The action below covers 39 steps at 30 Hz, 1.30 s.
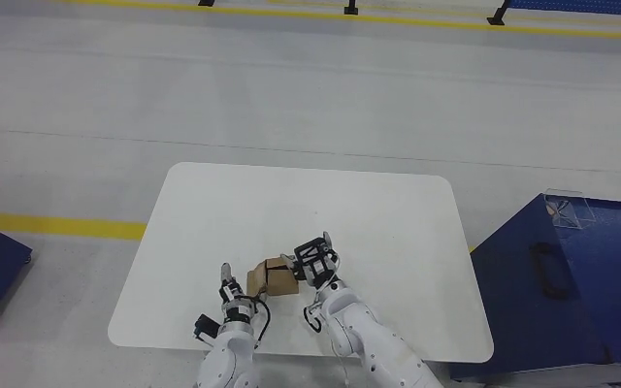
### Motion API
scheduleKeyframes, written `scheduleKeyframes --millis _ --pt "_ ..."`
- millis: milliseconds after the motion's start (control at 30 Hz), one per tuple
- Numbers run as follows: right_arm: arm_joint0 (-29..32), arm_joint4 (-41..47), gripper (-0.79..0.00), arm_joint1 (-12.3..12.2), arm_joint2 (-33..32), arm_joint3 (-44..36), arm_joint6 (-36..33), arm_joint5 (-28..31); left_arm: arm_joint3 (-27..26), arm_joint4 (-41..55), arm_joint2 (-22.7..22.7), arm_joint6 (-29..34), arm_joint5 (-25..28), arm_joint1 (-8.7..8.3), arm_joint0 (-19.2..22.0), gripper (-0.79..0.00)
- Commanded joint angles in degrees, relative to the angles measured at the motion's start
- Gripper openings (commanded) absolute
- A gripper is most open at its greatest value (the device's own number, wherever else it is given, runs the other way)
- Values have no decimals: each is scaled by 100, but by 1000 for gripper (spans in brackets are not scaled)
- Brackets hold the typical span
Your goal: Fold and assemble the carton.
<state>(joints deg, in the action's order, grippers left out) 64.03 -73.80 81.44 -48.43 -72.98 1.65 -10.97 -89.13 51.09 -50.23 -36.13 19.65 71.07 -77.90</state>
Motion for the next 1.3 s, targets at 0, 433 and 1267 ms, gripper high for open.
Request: scheduleKeyframes --millis 0,433,1267 --pt "-39 -12 0 27 23 73 -12 5 79 -220 65 -97 66 54 24 0" --pt "-183 -285 0 196 221 520 -225 -100 851 -1042 101 -303 518 350 266 0" --pt "111 -477 0 246 -111 402 -239 52 421 -1669 -718 1721 1299 448 -317 0"
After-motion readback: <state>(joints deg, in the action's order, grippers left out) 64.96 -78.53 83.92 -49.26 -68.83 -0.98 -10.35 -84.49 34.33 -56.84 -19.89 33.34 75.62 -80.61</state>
